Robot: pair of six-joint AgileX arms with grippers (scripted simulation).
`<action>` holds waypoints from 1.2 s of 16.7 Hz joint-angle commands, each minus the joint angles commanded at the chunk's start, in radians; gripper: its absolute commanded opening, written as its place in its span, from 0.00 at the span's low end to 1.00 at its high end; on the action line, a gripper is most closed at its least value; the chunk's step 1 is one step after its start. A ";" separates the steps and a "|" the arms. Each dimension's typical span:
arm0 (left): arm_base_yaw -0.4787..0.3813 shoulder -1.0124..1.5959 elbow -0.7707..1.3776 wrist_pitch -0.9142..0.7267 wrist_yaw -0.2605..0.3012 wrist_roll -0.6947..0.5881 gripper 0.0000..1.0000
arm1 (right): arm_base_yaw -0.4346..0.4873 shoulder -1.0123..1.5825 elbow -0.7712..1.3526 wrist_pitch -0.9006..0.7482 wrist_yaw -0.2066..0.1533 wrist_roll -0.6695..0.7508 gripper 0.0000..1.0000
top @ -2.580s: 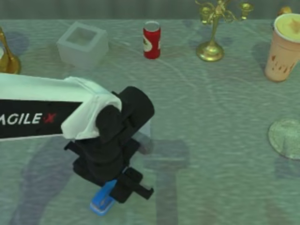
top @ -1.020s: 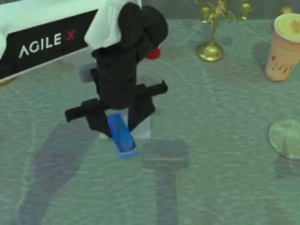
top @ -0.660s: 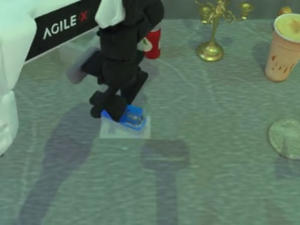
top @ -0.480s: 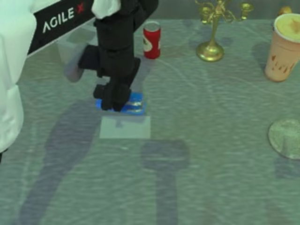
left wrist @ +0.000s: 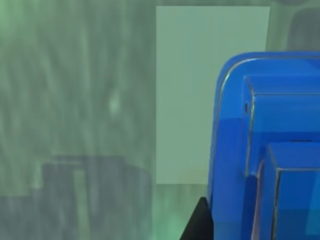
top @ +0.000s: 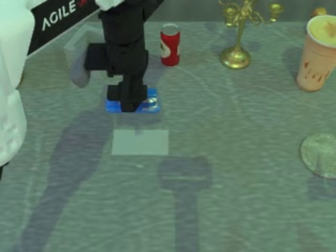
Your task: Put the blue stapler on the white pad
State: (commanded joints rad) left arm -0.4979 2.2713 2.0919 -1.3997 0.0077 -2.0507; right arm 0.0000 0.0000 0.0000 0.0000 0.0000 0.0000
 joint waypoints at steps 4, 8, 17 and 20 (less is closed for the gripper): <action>-0.004 -0.003 -0.018 0.017 0.000 0.002 0.00 | 0.000 0.000 0.000 0.000 0.000 0.000 1.00; 0.002 0.019 -0.140 0.160 0.000 -0.001 0.00 | 0.000 0.000 0.000 0.000 0.000 0.000 1.00; -0.001 0.052 -0.311 0.363 0.001 0.000 0.00 | 0.000 0.000 0.000 0.000 0.000 0.000 1.00; -0.001 0.052 -0.311 0.363 0.001 0.000 0.15 | 0.000 0.000 0.000 0.000 0.000 0.000 1.00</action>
State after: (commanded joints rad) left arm -0.4991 2.3237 1.7810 -1.0364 0.0083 -2.0511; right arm 0.0000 0.0000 0.0000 0.0000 0.0000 0.0000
